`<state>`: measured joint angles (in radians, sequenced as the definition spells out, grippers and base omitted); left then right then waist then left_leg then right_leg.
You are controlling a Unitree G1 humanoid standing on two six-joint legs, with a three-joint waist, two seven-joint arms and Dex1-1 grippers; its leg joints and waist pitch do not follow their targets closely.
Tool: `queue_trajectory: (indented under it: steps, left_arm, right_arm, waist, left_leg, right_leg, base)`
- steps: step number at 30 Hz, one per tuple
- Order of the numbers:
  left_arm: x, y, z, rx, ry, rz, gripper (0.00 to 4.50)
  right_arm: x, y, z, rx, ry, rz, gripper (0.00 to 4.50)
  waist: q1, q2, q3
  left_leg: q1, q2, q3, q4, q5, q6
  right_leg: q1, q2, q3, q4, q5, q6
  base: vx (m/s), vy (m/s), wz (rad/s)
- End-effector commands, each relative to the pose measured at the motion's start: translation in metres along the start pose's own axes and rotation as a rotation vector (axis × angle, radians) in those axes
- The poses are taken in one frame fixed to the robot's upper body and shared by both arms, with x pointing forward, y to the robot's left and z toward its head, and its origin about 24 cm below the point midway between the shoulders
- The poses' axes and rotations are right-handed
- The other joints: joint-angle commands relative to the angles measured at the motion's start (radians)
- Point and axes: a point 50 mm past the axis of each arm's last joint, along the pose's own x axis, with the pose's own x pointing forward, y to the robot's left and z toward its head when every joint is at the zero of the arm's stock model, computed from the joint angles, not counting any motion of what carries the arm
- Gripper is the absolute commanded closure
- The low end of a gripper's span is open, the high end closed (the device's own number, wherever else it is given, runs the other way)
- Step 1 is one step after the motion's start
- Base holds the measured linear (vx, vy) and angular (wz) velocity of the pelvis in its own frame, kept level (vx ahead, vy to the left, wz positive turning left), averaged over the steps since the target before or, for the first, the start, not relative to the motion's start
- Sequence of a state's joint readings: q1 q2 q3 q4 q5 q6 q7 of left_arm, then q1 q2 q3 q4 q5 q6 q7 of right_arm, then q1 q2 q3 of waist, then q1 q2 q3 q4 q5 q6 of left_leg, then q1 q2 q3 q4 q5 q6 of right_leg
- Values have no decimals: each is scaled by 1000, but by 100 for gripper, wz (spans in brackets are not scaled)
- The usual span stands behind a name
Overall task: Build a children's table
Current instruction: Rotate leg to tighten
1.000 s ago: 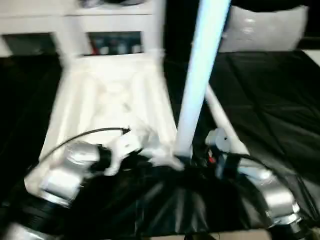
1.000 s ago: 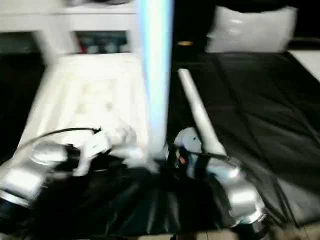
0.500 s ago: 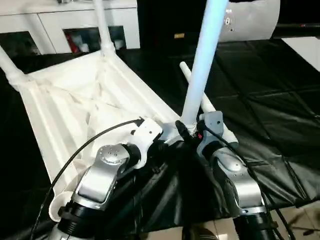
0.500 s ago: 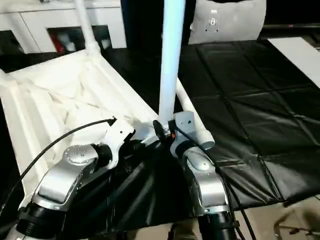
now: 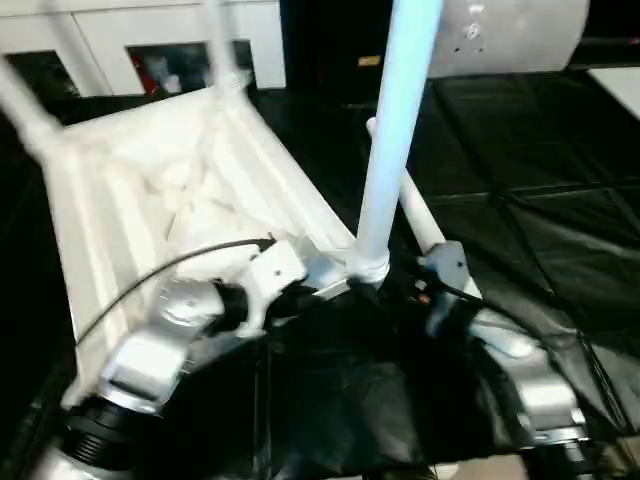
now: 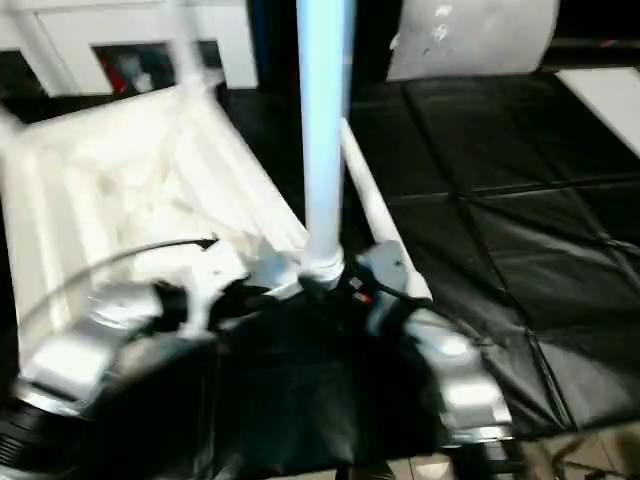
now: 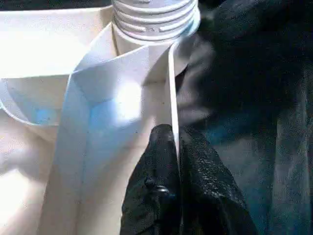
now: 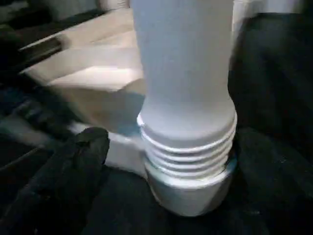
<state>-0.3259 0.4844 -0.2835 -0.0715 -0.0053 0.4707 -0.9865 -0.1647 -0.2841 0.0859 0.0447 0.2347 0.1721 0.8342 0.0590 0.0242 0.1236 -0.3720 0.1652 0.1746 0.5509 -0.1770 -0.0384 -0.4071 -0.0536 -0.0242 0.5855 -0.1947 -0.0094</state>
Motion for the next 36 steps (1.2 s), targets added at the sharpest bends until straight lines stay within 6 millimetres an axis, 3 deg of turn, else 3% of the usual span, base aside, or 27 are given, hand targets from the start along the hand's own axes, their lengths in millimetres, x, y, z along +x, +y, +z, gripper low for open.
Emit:
queue_trajectory:
  steps: [1, 4, 5, 8, 10, 14, 15, 17, 20, 25, 28, 30, 36]
  left_arm:
    - [4, -14, -21, 33, 98, -190, 450]
    - [-2, -11, -25, 88, 133, -291, 450]
    - [-4, -11, -26, 96, 137, -310, 450]
    - [-7, -7, -24, 137, 148, -373, 450]
    - [-8, -4, -24, 148, 152, -389, 450]
    - [-9, 1, -23, 190, 168, -430, 450]
    - [-9, 1, -23, 197, 169, -439, 450]
    - [-8, 2, -23, 207, 170, -452, 450]
    - [-7, 4, -22, 226, 177, -473, 450]
    - [-6, 5, -23, 236, 179, -487, 450]
    - [-7, 5, -24, 242, 181, -497, 450]
    - [-7, 5, -25, 243, 183, -499, 450]
    - [-9, 7, -27, 239, 190, -500, 450]
  right_arm:
    - [-2, 0, 11, -36, 11, 127, 5]
    - [-6, -5, 14, -64, 63, 230, 5]
    - [-6, -6, 15, -70, 75, 255, 5]
    - [-2, -9, 20, -139, 120, 317, 5]
    - [-1, -10, 20, -146, 149, 355, 5]
    - [2, -9, 18, -165, 192, 453, 5]
    - [3, -9, 18, -163, 195, 468, 32]
    - [5, -8, 18, -159, 201, 496, 32]
    - [9, -7, 18, -152, 202, 526, 68]
    - [15, -7, 18, -156, 196, 546, 112]
    - [17, -6, 18, -154, 195, 568, 122]
    - [17, -5, 17, -147, 199, 581, 156]
    - [16, -3, 14, -125, 214, 614, 178]
  waist:
    - [1, -4, -69]
    - [1, 2, -63]
    - [-1, -4, -62]
    - [3, 0, -59]
    - [4, 0, -60]
    - [8, -2, -63]
    - [10, -2, -65]
    - [12, -5, -67]
    - [21, -4, -70]
    - [27, -2, -69]
    - [27, -6, -69]
    - [27, -5, -69]
    - [28, -5, -67]
  left_leg:
    - [6, 53, -16, -41, -49, 153]
    - [16, 59, -15, -46, -114, 127]
    - [16, 60, -14, -47, -127, 119]
    - [20, 64, -14, -50, -171, 82]
    - [20, 65, -14, -50, -164, 68]
    - [18, 63, -14, -46, -152, 75]
    - [15, 65, -14, -45, -138, 78]
    - [14, 63, -13, -42, -119, 91]
    - [15, 66, -11, -38, -94, 104]
    - [15, 68, -10, -39, -115, 87]
    - [14, 67, -11, -39, -111, 84]
    - [13, 67, -11, -39, -114, 83]
    - [14, 69, -12, -41, -117, 85]
  right_leg:
    - [57, -78, 41, -41, 112, -278]
    - [50, -79, 39, -49, -18, -286]
    - [51, -79, 39, -51, -42, -285]
    - [46, -84, 40, -54, -134, -281]
    - [47, -85, 40, -50, -129, -285]
    - [49, -86, 38, -47, -105, -293]
    - [52, -89, 39, -43, -85, -294]
    - [53, -88, 37, -41, -63, -299]
    - [52, -89, 34, -36, -37, -309]
    - [51, -90, 33, -35, -46, -309]
    - [54, -90, 32, -34, -46, -304]
    - [54, -90, 32, -35, -53, -304]
    - [52, -90, 31, -36, -67, -300]
  base:
    - [0, 0, 0]
    - [0, 0, 0]
    - [0, 0, 0]
    - [0, 0, 0]
    - [0, 0, 0]
    - [0, 0, 0]
    - [0, 0, 0]
    - [0, 0, 0]
    - [0, 0, 0]
    - [0, 0, 0]
    - [0, 0, 0]
    - [0, 0, 0]
    - [0, 0, 0]
